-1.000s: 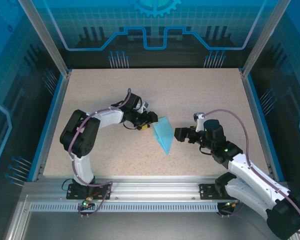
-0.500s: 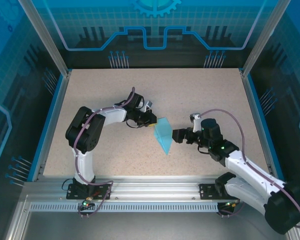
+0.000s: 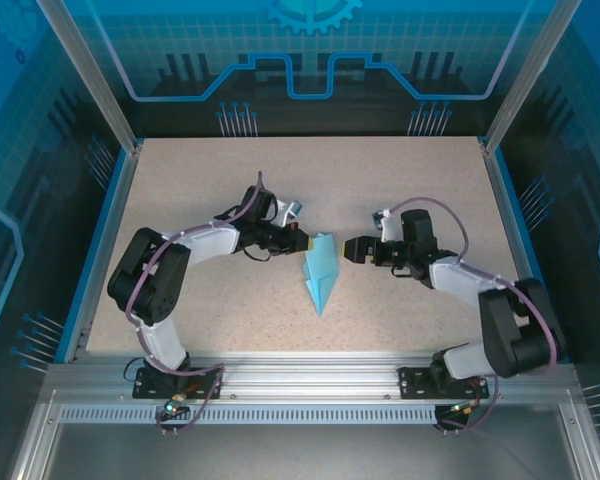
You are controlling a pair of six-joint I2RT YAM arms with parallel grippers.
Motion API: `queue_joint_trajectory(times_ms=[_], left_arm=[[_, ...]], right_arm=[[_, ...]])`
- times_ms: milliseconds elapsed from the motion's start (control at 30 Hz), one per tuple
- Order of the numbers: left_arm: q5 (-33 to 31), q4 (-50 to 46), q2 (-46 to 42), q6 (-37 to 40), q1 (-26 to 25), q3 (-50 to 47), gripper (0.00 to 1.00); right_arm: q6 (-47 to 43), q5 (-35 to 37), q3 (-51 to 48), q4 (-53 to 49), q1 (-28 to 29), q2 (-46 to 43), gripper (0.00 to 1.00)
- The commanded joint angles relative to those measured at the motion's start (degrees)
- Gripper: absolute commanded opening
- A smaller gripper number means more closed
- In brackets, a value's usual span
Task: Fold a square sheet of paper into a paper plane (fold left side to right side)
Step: Fold the wing for the fifth time at the center of the table.
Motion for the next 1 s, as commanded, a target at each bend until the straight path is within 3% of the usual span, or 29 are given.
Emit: queue_joint_trajectory(times_ms=[0,467,967], left_arm=[[2.78,1.95,-2.30,3.73,0.24,-1.87,0.01],[4.66,3.00,-1.27,4.40,0.22,-1.90,0.01],[2.73,1.25,1.44,6.22,0.40,-1.11,0.01]], right_arm=[[-0.55,-7.63,2.48,8.41,-0.95,5.43,0.84],[-0.56,-17.59,7.05,17.07,0.09,22.99,0.70],[-4.27,-17.16,6.11,11.62,0.81,19.36,0.34]])
